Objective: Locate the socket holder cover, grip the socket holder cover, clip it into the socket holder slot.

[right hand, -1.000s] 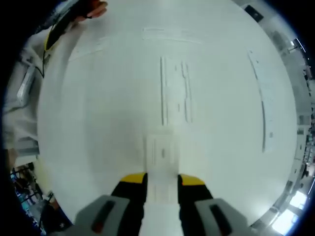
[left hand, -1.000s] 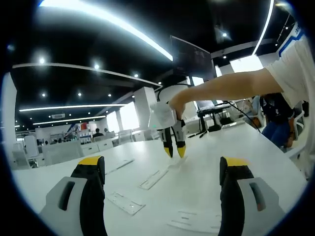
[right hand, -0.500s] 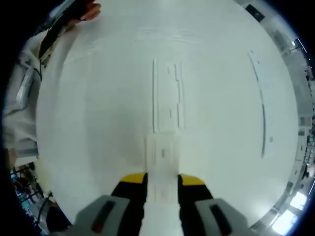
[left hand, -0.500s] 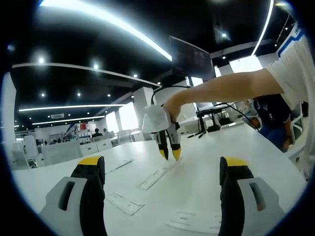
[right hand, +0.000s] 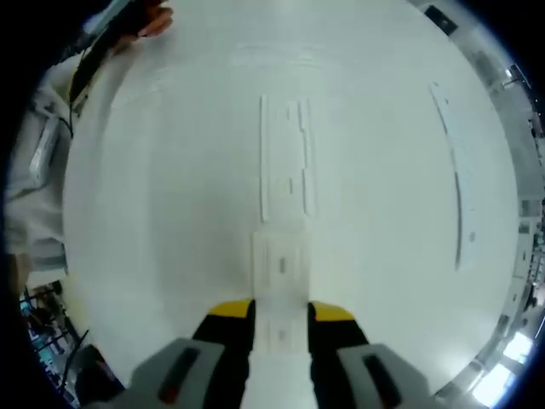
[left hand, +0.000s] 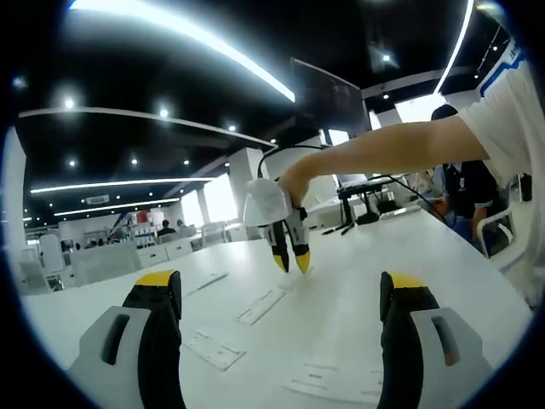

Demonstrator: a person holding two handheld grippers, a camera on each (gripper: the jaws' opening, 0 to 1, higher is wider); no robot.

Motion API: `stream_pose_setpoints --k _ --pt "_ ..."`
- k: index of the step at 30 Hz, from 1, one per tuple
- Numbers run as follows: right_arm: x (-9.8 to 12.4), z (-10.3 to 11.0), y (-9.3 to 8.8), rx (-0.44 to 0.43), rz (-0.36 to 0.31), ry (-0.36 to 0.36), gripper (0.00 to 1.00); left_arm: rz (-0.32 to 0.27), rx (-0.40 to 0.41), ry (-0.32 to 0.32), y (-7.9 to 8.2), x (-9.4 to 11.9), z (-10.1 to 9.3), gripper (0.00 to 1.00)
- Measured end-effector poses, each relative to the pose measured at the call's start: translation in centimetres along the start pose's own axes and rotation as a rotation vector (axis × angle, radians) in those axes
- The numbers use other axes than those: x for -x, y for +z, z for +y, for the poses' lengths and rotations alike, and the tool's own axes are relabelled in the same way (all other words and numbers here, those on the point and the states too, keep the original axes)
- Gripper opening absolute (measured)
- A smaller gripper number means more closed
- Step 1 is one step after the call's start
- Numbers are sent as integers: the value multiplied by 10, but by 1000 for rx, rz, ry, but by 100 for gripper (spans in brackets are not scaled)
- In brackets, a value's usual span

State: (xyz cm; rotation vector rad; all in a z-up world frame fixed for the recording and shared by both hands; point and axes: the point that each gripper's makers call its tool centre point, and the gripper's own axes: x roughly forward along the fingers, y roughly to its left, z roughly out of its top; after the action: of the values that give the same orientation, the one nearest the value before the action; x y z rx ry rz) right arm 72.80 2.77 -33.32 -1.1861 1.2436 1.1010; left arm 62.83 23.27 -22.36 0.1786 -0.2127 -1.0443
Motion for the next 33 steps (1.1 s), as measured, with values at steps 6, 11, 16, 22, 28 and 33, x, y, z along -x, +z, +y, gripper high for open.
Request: stream_pose_setpoints --k 6,11,16,22,28,33 --pt "3 0 2 9 -9 7 26 7 -7 6 -1 1 1 95" --pt "2 -1 2 23 6 27 26 -1 -3 4 1 1 1 95" --pt "3 0 4 27 0 45 26 -20 9 -4 6 2 -2 95" --pt "3 3 8 39 -11 62 26 -30 14 -7 11 3 -4 95" --pt "1 2 7 42 6 56 26 -32 17 -7 11 4 -5 95" --pt "7 -3 8 29 -9 48 26 -32 10 -2 12 4 -4 95"
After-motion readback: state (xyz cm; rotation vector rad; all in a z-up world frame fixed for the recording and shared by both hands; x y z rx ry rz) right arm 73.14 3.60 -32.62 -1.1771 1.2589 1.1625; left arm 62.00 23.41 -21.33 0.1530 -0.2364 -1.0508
